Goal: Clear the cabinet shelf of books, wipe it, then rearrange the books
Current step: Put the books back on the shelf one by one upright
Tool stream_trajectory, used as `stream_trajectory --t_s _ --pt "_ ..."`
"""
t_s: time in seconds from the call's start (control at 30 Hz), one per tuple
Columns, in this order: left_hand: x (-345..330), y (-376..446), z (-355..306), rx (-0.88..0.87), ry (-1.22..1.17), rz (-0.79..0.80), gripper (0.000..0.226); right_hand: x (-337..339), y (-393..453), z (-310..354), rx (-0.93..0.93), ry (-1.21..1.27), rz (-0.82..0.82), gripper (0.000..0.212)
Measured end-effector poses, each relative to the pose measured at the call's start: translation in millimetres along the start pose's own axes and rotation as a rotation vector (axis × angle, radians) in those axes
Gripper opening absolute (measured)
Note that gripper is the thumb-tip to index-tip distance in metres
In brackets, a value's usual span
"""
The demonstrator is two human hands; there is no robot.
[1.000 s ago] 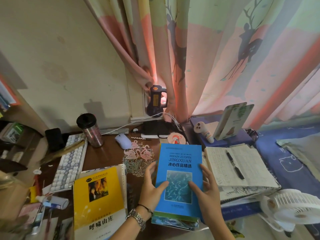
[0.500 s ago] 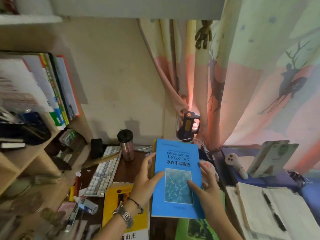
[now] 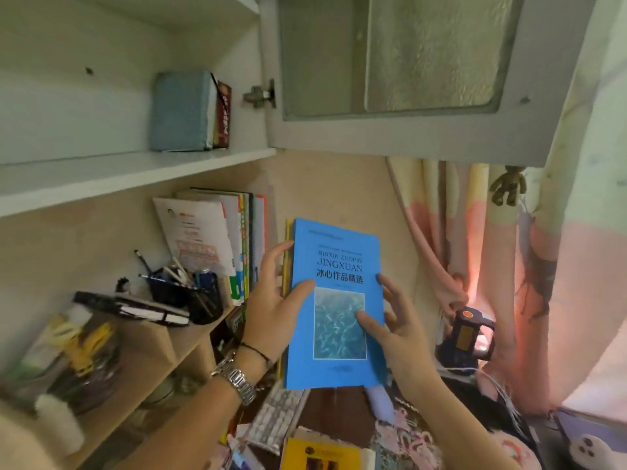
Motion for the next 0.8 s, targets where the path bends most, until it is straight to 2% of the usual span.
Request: stream_trajectory --t_s 0.23,0.37,0.43,0.63,0.8 --pt "56 42 -64 -0.186 0.236 -0.244 0.043 -78 53 45 0.247 -0.215 0.188 0.050" --pt "86 68 -101 -0.257 0.346 -0.401 0.044 -121 63 72 0.481 -0.436 0.214 0.049" --pt "98 81 -120 -0.297 0.397 -0.478 0.044 -142 66 84 0.537 -0.472 0.249 0.052" --pt "132 120 -159 -0.440 0.617 -0.612 0.049 -202 84 116 0.622 -0.457 0.417 0.061" --pt "153 146 -168 -0.449 0.744 -0.706 0.051 -244 112 134 0.506 -0.291 0.485 0.069"
Point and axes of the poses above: each hand's wrist, its own y-axis towards the middle knuckle, its own x-axis out of the back of the hand, z = x × y, the point moved 1 cm from there along y, towards the middle knuckle, and after that the axes turned 7 degrees about y, right-handed, at the moved point
